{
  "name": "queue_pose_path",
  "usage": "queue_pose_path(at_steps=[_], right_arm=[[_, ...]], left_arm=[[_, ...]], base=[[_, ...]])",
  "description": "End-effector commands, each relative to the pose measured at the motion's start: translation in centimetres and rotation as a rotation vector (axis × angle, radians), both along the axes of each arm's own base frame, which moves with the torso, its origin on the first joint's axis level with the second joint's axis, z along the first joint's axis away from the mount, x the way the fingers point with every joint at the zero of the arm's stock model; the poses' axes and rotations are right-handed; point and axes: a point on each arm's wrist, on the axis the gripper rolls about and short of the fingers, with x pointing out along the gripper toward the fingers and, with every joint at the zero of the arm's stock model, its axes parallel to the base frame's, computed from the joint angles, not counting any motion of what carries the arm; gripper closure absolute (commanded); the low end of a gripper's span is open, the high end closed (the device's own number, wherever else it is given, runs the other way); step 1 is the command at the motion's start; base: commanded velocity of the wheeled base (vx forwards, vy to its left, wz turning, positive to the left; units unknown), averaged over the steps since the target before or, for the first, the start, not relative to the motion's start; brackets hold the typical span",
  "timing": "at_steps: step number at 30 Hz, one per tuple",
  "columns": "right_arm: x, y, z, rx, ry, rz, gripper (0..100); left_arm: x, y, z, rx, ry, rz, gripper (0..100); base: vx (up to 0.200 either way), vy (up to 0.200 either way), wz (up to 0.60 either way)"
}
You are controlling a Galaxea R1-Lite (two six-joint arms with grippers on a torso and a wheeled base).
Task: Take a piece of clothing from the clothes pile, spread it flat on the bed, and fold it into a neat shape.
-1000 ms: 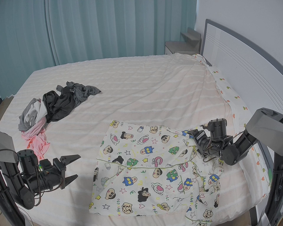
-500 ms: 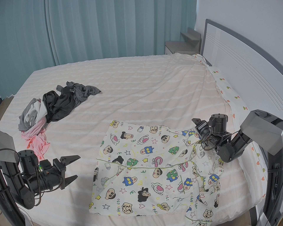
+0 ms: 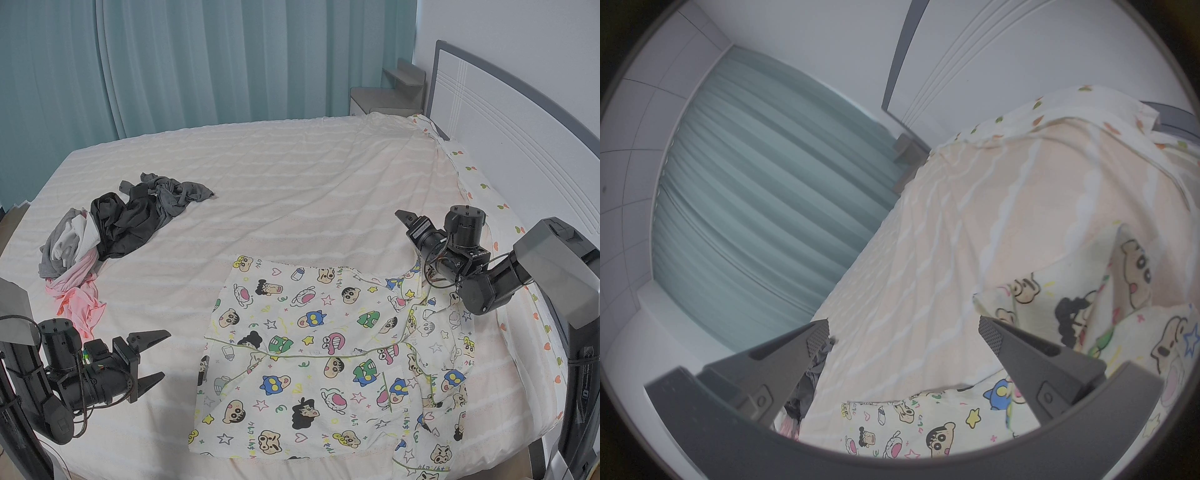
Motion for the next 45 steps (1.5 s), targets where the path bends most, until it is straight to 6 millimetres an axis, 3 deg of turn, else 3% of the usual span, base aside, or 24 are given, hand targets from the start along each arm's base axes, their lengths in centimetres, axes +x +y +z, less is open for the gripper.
queue_pose_path(at_steps=[1, 8, 14, 23, 30, 31, 41, 45], right_arm=[[0.9, -1.4, 0.4, -0.047, 0.015, -0.025, 0], [-2.2, -3.4, -1.6, -0.157, 0.155, -0.032, 0], [-4.5, -2.9, -3.3, -0.186, 0.244, -0.001, 0], [-4.2, -1.2, -4.6, -0.2, 0.258, 0.039, 0], [-2.8, -0.2, -6.4, -0.27, 0.249, 0.065, 0], [-2.6, -0.2, -6.7, -0.276, 0.253, 0.062, 100], [-2.9, 0.3, -7.1, -0.336, 0.263, 0.064, 100], [-2.6, 0.3, -5.4, -0.323, 0.214, 0.058, 100]], left_arm=[[-0.3, 0.0, 0.0, 0.001, 0.0, 0.002, 0], [-0.3, 0.0, -0.1, 0.002, 0.001, 0.002, 0], [-0.3, 0.0, -0.1, 0.002, 0.001, 0.002, 0], [-0.3, 0.0, -0.1, 0.002, 0.001, 0.002, 0], [-0.3, 0.0, -0.1, 0.003, 0.0, 0.001, 0], [-0.3, 0.0, -0.1, 0.003, 0.0, 0.001, 0], [-0.2, 0.0, -0.1, 0.004, 0.001, 0.002, 0], [-0.2, 0.0, -0.1, 0.004, 0.001, 0.002, 0]], base=[[0.0, 0.0, 0.0], [0.0, 0.0, 0.0], [0.0, 0.0, 0.0], [0.0, 0.0, 0.0], [0.0, 0.0, 0.0], [0.0, 0.0, 0.0], [0.0, 0.0, 0.0], [0.0, 0.0, 0.0]])
